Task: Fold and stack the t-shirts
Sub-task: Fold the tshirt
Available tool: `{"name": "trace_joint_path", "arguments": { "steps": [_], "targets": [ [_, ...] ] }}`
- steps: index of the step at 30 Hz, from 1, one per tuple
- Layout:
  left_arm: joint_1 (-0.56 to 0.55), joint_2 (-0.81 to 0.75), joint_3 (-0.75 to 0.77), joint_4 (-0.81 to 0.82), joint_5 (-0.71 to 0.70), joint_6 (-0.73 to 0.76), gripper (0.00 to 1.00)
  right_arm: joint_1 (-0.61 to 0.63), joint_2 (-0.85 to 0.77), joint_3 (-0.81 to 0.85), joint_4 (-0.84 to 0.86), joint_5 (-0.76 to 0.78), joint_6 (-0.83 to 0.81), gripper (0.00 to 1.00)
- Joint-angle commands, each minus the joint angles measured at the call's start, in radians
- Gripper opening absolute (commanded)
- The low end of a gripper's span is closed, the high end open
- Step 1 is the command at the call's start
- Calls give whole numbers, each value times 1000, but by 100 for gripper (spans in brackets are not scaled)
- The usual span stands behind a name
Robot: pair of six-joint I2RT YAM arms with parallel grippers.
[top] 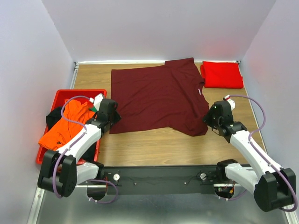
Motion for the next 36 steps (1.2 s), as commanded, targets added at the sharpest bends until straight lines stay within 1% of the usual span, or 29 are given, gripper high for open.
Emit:
{"name": "trace_joint_path", "arguments": {
  "steps": [1,2,3,8,9,11,12,15,21,23,27,32,36],
  "targets": [
    [-34,-31,-61,-42,-90,-90,45,-4,-33,-66,-15,40,58,46],
    [-36,-33,-71,-44,-93,-96,45,-5,-36,-75,-24,41,71,45],
    [-36,-31,-85,-44,-94,-99,45,-4,-41,-86,-24,29,82,42],
    [-36,-30,-86,-33,-90,-99,43,-4,-35,-124,-24,14,133,40],
    [-37,-28,-85,-30,-87,-98,44,-4,-29,-130,-24,10,139,39],
    [-37,-30,-77,-25,-84,-92,43,-5,-4,-133,-24,4,154,39],
    [-37,-31,-71,-24,-77,-90,43,-4,2,-136,-24,6,160,37],
    [-37,-31,-65,-19,-70,-83,44,-4,-2,-159,-24,-5,187,37],
    [-36,-34,-54,-10,-51,-69,43,-4,-116,-232,-41,-22,246,37],
    [-36,-33,-54,1,-39,-61,43,-5,-131,-245,-49,-32,259,37],
    [-36,-14,-45,13,-27,-49,43,-4,-125,-247,-50,-26,276,38],
    [-36,1,-39,27,-10,-43,43,-5,-47,-212,-47,21,274,38],
    [-36,1,-37,30,-7,-40,44,-4,-30,-209,-44,24,269,37]
  ]
}}
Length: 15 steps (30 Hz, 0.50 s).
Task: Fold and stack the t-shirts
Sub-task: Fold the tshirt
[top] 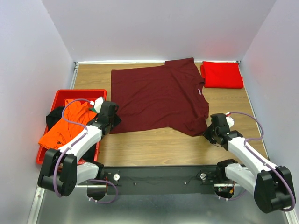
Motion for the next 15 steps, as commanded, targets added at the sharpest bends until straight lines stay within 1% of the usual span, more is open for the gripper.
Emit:
{"name": "trace_joint_path", "arguments": {
  "steps": [1,9,15],
  "targets": [
    [-3,3,17,26,7,12,43,-5,8,22,-11,46,19,37],
    [-3,16,22,44,24,18,43,-4,47,51,25,101,0,39],
    [-3,19,17,43,26,15,43,-4,142,77,81,84,-35,39]
  ]
}}
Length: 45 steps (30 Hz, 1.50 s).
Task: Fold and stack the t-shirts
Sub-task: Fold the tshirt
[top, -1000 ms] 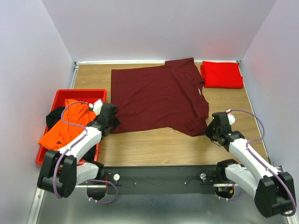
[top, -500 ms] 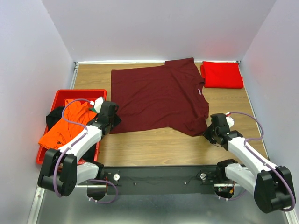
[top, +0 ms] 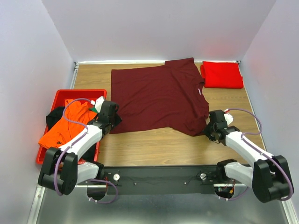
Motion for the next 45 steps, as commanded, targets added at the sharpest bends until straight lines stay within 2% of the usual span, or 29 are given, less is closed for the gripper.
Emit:
{"name": "trace_joint_path", "arguments": {
  "steps": [1,5,6,7,10,23,37,40,45],
  "targets": [
    [-3,4,12,16,-1,2,43,-4,59,36,54,27,-29,39],
    [-3,-5,2,-5,-18,-24,43,-4,65,39,74,13,-49,38],
    [-3,-8,1,-13,-24,-31,43,-4,62,42,74,10,-55,34],
    [-3,-16,-5,-22,-40,-40,44,-4,58,42,74,-5,-69,23],
    [-1,-33,-20,-59,-60,-60,47,-4,13,47,70,-54,-93,0],
    [-3,-100,-113,-160,-100,-192,50,-4,-169,66,-45,-310,-109,0],
    [-3,52,-39,-156,-97,-172,49,-5,-275,212,-188,-347,-120,0],
    [-3,47,-40,-153,-97,-166,47,-4,-280,232,-207,-332,-132,0],
    [-3,46,-42,-142,-99,-148,33,-4,-281,218,-211,-312,-138,1]
  ]
}}
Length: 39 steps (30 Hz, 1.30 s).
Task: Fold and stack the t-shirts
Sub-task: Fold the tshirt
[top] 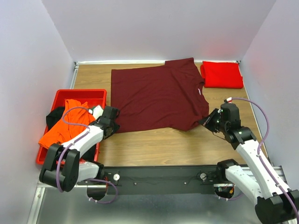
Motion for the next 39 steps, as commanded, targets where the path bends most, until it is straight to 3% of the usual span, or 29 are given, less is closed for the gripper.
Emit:
{"name": "trace_joint_path", "arguments": {
  "steps": [1,6,10,12,13,16,25,31,34,36,39],
  "targets": [
    [5,10,-1,-2,-34,23,29,-4,-9,8,-53,15,-23,0],
    [5,15,0,6,-31,46,0,-4,-29,14,-64,4,-23,0],
    [5,-1,3,-20,-34,43,0,-5,-35,22,-84,5,-29,1],
    [4,-28,13,-43,-39,36,8,-4,-36,25,-85,5,-29,0],
    [5,-39,14,-54,-51,28,21,-4,-33,25,-86,4,-29,0],
    [4,-79,11,-85,-66,8,33,-4,-23,29,-84,1,-34,1],
    [5,-30,29,-126,-105,-29,40,-4,4,61,-84,22,-63,0],
    [4,51,36,-103,-105,-33,51,-5,13,65,-79,25,-83,1],
    [4,82,48,-100,-111,-29,51,-4,13,65,-78,27,-88,0],
    [4,99,57,-91,-114,-13,47,-4,8,62,-76,30,-89,0],
    [4,119,62,-83,-117,11,32,-4,1,57,-78,35,-91,0]
  ]
}}
